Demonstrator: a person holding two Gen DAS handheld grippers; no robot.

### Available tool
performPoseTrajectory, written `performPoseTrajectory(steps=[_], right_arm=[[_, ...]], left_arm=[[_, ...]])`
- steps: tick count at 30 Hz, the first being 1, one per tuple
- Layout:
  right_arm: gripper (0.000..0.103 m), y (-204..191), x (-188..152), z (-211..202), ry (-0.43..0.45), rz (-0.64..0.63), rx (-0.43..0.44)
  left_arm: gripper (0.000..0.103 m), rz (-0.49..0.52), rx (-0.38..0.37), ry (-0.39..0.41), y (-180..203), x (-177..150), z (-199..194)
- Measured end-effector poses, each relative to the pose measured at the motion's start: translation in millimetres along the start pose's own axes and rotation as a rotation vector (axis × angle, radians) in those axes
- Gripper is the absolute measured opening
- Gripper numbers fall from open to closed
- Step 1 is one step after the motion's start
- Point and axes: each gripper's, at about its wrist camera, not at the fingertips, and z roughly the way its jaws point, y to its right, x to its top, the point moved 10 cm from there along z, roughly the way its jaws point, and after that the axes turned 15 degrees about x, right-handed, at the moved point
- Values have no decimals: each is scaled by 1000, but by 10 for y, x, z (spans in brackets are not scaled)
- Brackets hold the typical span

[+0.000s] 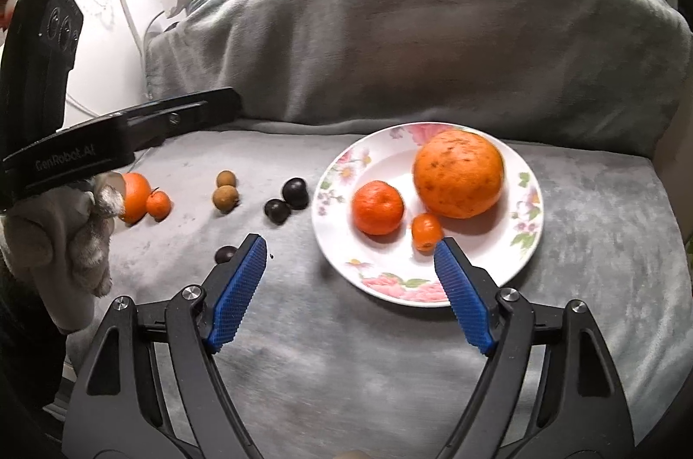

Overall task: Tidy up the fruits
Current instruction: 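Move the right gripper to a brown round fruit while the left gripper approaches the stemmed tangerine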

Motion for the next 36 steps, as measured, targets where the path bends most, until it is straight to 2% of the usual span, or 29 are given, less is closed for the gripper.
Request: performPoseTrajectory(steps=[9,17,24,27,28,31,36], right_arm=[[82,-255,69,173,-19,-38,54],[82,-430,185,373,-51,-87,98],[71,-661,244,641,-115,-164,135],[61,-789,234,803,-161,-199,150],[61,-815,235,851,-172,-210,153],[59,-902,225,1004,-203,-238,159],[52,-1012,186,1228,-255,-261,174]], left_arm=[[77,-69,119,-1,-731,-162,-160],[77,-108,208,-21,-1219,-504,-331],[77,-147,235,-53,-1408,-831,-436],[77,-159,231,-66,-1429,-944,-453],[76,-161,230,-73,-1434,-986,-449],[64,-160,226,-93,-1443,-1059,-408],[56,-143,220,-113,-1447,-1084,-309]])
